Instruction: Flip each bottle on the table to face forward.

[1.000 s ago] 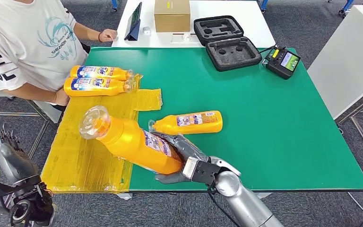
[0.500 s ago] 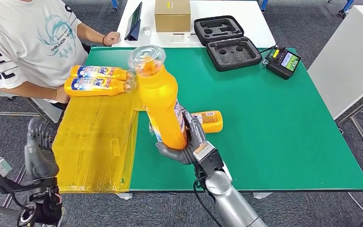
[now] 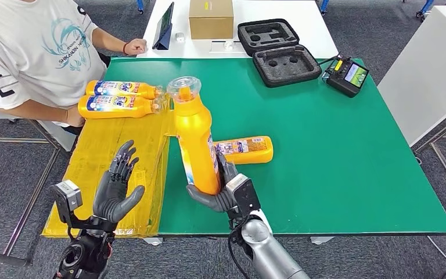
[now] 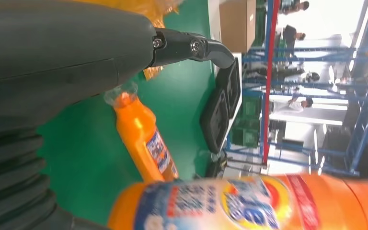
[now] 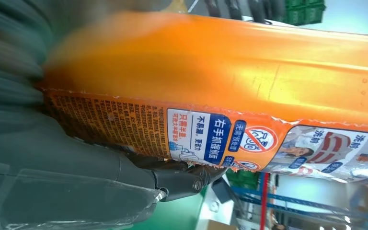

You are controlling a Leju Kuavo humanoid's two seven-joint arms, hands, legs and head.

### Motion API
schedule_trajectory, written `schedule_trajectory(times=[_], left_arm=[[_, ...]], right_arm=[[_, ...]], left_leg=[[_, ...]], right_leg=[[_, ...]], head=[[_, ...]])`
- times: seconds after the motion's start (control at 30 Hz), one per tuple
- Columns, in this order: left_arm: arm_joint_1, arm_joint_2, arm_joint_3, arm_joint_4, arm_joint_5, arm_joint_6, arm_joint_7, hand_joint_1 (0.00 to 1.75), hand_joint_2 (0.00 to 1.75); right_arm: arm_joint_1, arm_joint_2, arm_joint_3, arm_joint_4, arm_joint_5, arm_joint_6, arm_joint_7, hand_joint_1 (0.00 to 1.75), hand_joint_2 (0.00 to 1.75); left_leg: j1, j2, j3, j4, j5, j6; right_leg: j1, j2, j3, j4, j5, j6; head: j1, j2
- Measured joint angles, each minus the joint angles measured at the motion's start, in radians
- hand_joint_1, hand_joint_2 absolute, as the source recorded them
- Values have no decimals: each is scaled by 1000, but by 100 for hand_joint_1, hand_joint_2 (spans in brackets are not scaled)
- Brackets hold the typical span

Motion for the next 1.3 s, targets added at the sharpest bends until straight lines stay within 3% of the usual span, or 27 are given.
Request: schedule_trajectory(times=[0.57,0.97,1.3], left_arm=[[-45,7,-40,34,20,-21,12,0,175],[-114,19,-71,119,161,-73,85,0,175],[-89,43,-87,160,314,-130,155,0,175]], right_arm=[[4,5,0,74,-2,21,0,175,175],[-2,29,79,138,180,-27,23,175,175],[-48,57,119,256,229,-46,14,175,175]], left_leg=[[0,0,0,0,0,0],[0,0,0,0,0,0],[0,0,0,0,0,0]], right_leg=[[0,0,0,0,0,0],[0,0,0,0,0,0],[0,0,0,0,0,0]], head=[[0,0],[0,0],[0,0]])
